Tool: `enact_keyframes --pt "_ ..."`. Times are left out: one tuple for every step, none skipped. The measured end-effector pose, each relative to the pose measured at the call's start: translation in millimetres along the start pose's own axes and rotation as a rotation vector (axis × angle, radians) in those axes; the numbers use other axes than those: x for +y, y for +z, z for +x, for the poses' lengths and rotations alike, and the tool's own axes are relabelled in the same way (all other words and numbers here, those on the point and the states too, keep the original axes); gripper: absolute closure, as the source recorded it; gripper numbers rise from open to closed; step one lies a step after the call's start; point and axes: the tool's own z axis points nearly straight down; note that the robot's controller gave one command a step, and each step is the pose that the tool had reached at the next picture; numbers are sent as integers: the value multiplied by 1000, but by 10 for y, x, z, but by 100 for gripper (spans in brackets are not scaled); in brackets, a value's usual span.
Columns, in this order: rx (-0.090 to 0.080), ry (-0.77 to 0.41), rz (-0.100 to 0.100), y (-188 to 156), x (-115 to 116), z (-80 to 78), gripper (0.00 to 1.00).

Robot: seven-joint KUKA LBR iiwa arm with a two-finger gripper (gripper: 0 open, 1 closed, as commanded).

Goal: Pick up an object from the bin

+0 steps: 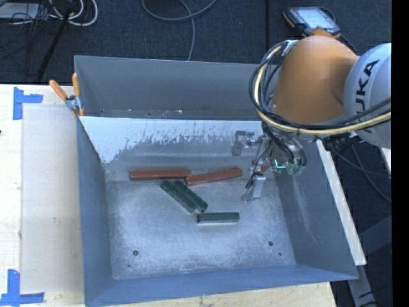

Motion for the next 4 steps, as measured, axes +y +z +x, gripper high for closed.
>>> enact_keyframes --pt "-8 0 0 -44 0 -13 0" --pt "-14 -49 0 443 117 34 0" --pt "-11 -81 0 1041 248 66 0" --pt "-5 -128 0 1709 -140 396 100"
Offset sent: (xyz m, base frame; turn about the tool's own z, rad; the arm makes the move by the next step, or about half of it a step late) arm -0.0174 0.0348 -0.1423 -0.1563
